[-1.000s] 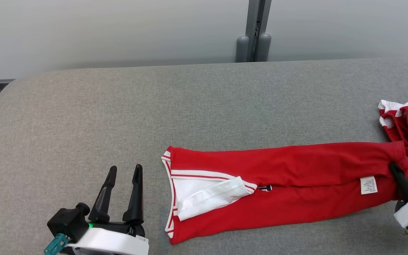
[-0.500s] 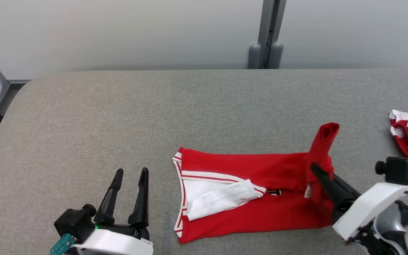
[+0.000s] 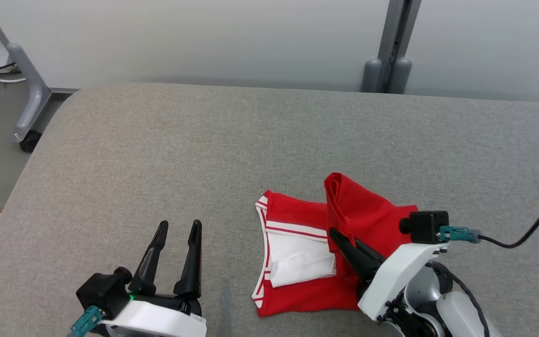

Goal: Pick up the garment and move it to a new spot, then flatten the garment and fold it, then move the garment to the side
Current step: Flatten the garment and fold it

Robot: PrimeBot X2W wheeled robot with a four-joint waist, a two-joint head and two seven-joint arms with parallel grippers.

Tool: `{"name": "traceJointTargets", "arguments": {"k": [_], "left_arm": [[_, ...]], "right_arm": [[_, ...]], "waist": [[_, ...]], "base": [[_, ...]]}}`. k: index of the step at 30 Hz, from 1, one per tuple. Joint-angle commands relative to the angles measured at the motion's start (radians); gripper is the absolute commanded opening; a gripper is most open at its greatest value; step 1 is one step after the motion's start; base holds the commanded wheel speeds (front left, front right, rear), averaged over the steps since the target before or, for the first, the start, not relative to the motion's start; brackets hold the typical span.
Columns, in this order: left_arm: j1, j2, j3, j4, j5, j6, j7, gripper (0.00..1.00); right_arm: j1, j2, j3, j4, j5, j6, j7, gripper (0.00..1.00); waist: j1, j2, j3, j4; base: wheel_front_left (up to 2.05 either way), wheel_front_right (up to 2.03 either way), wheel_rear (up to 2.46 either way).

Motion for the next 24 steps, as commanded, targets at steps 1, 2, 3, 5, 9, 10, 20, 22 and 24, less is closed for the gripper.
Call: {"name": "traceJointTargets", "arguments": {"k": [1, 2, 3, 5, 9, 10, 20, 22, 24], "left_arm": [[-0.017, 0.004, 0.001, -0.001, -0.001, -0.003, -0.001, 1.0], [-0.019, 0.003, -0.001, 0.0, 0.0, -0.003, -0.001, 1.0], [-0.021, 0.003, -0.003, 0.001, 0.001, -0.004, -0.002, 1.0], [-0.025, 0.001, -0.006, 0.004, 0.002, -0.004, -0.003, 1.0], [-0.032, -0.002, -0.012, 0.01, 0.002, -0.004, -0.005, 1.0], [-0.034, -0.002, -0.012, 0.01, 0.002, -0.004, -0.005, 1.0], [-0.039, -0.006, -0.012, 0.017, 0.004, -0.002, -0.009, 1.0], [-0.041, -0.006, -0.014, 0.018, 0.005, -0.002, -0.009, 1.0], [-0.043, -0.007, -0.015, 0.02, 0.007, -0.002, -0.009, 1.0]], "right_arm": [[-0.022, -0.001, 0.008, 0.021, -0.011, 0.001, -0.02, 0.0], [-0.033, 0.004, 0.022, 0.048, -0.011, 0.001, -0.036, 0.0], [-0.044, 0.008, 0.036, 0.074, -0.004, 0.001, -0.05, 0.0], [-0.071, 0.015, 0.064, 0.125, 0.008, 0.001, -0.077, 0.0], [-0.121, 0.02, 0.115, 0.253, 0.016, 0.001, -0.138, 0.0], [-0.131, 0.021, 0.128, 0.268, 0.026, 0.001, -0.149, 0.0], [-0.214, 0.022, 0.268, 0.402, 0.157, 0.001, -0.234, 0.33], [-0.231, 0.021, 0.292, 0.419, 0.182, 0.001, -0.248, 1.0], [-0.245, 0.021, 0.316, 0.429, 0.212, 0.001, -0.263, 1.0]], "waist": [[0.0, -0.0001, 0.007, 0.014], [0.0, -0.0001, 0.01, 0.021], [0.0, -0.0001, 0.012, 0.028], [0.0, -0.0001, 0.017, 0.041], [0.0, -0.0001, 0.027, 0.068], [0.0, -0.0001, 0.028, 0.072], [0.0, -0.0001, 0.03, 0.08], [0.0, -0.0001, 0.03, 0.078], [0.0, -0.0001, 0.031, 0.076]], "base": [[0.0, 0.0, 0.0], [0.0, 0.0, 0.0], [0.0, 0.0, 0.0], [0.0, 0.0, 0.0], [0.0, 0.0, 0.0], [0.0, 0.0, 0.0], [0.0, 0.0, 0.0], [0.0, 0.0, 0.0], [0.0, 0.0, 0.0]]}}
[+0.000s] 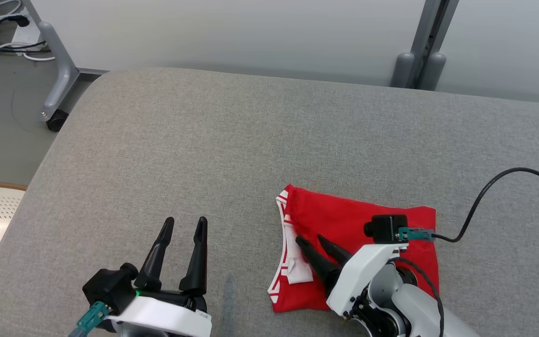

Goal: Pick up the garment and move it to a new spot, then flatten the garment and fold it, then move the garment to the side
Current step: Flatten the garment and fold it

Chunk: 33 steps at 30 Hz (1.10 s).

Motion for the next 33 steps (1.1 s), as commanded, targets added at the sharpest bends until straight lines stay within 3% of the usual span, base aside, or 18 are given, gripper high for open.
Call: {"name": "traceJointTargets", "arguments": {"k": [1, 11, 16, 22, 28, 33], "left_arm": [[-0.021, 0.003, 0.001, 0.002, 0.007, -0.001, -0.004, 1.0], [-0.021, 0.001, 0.003, 0.006, 0.012, -0.004, -0.006, 1.0], [-0.013, 0.0, 0.007, 0.003, 0.013, -0.001, -0.005, 1.0], [-0.005, -0.001, 0.005, -0.002, 0.021, -0.001, -0.006, 1.0], [-0.018, 0.01, -0.003, -0.005, 0.042, 0.002, -0.006, 1.0], [-0.039, 0.018, -0.007, 0.007, 0.064, 0.012, -0.006, 1.0]], "right_arm": [[-0.017, -0.004, 0.012, 0.007, 0.019, 0.001, -0.013, 1.0], [-0.069, -0.004, 0.076, 0.009, 0.063, 0.001, -0.12, 1.0], [-0.105, -0.01, 0.033, 0.061, -0.084, 0.001, -0.248, 1.0], [-0.081, -0.021, -0.143, 0.055, -0.303, 0.001, -0.293, 1.0], [0.039, -0.018, -0.422, -0.128, -0.555, 0.001, -0.292, 1.0], [0.166, -0.007, -0.583, -0.276, -0.685, 0.001, -0.292, 1.0]], "waist": [[-0.0001, 0.0, 0.0, -0.002], [-0.0001, 0.0, 0.004, -0.01], [-0.0001, 0.0, 0.001, -0.02], [-0.0001, 0.0, -0.007, -0.045], [-0.0001, 0.0, -0.019, -0.073], [-0.0001, 0.0, -0.034, -0.098]], "base": [[0.0, 0.0, 0.0], [0.0, 0.0, 0.0], [0.0, 0.0, 0.0], [0.0, 0.0, 0.0], [0.0, 0.0, 0.0], [0.0, 0.0, 0.0]]}}
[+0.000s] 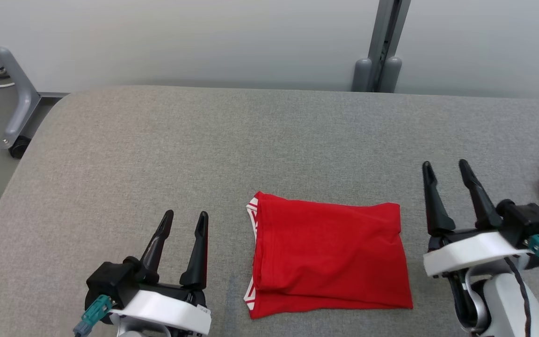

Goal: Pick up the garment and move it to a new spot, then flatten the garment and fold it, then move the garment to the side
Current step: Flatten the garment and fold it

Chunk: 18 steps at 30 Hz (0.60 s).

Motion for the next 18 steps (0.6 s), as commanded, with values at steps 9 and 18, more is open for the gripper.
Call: {"name": "traceJointTargets", "arguments": {"k": [9, 18], "left_arm": [[-0.003, 0.009, 0.021, 0.056, 0.016, 0.047, -0.004, 1.0], [0.03, 0.014, 0.044, 0.093, 0.031, 0.069, -0.004, 1.0]], "right_arm": [[0.174, 0.002, -0.092, -0.173, -0.102, 0.001, 0.012, 1.0], [0.266, 0.003, -0.132, -0.206, -0.039, 0.001, 0.011, 1.0]], "waist": [[0.0, -0.0001, -0.034, -0.045], [0.0, -0.0001, -0.062, -0.057]], "base": [[0.0, 0.0, 0.0], [0.0, 0.0, 0.0]]}}
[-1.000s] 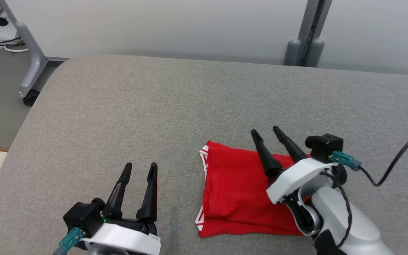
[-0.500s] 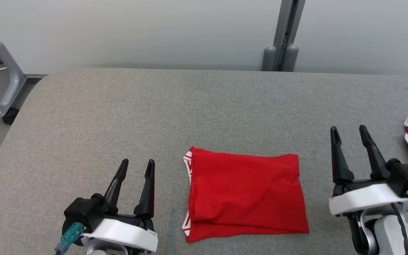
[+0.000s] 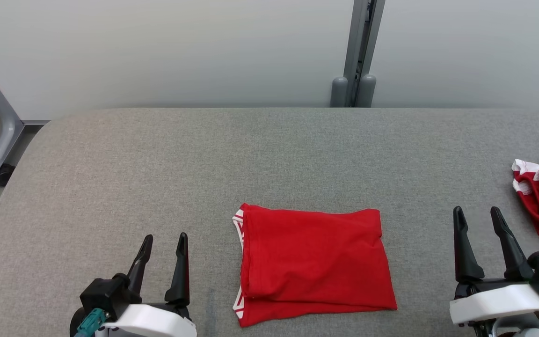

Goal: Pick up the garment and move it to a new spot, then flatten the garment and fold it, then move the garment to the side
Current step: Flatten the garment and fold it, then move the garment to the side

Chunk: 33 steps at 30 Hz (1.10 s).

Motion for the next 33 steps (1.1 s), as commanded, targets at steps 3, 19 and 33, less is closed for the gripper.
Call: {"name": "traceJointTargets", "arguments": {"k": [3, 19, 33], "left_arm": [[0.017, 0.003, 0.008, 0.009, 0.005, 0.004, -0.004, 1.0], [0.023, 0.001, 0.007, 0.02, 0.011, -0.003, -0.004, 1.0], [0.015, -0.006, -0.013, 0.024, 0.009, -0.011, -0.004, 1.0]], "right_arm": [[0.019, -0.004, -0.009, 0.0, 0.018, 0.001, -0.007, 1.0], [0.013, -0.004, 0.011, 0.027, 0.041, 0.001, -0.004, 1.0], [-0.067, -0.065, 0.025, 0.095, 0.018, 0.001, 0.281, 1.0]], "waist": [[0.0, -0.0001, -0.01, -0.002], [0.0, -0.0001, -0.021, 0.006], [0.0, -0.0001, -0.015, 0.041]], "base": [[0.0, 0.0, 0.0], [0.0, 0.0, 0.0], [0.0, 0.0, 0.0]]}}
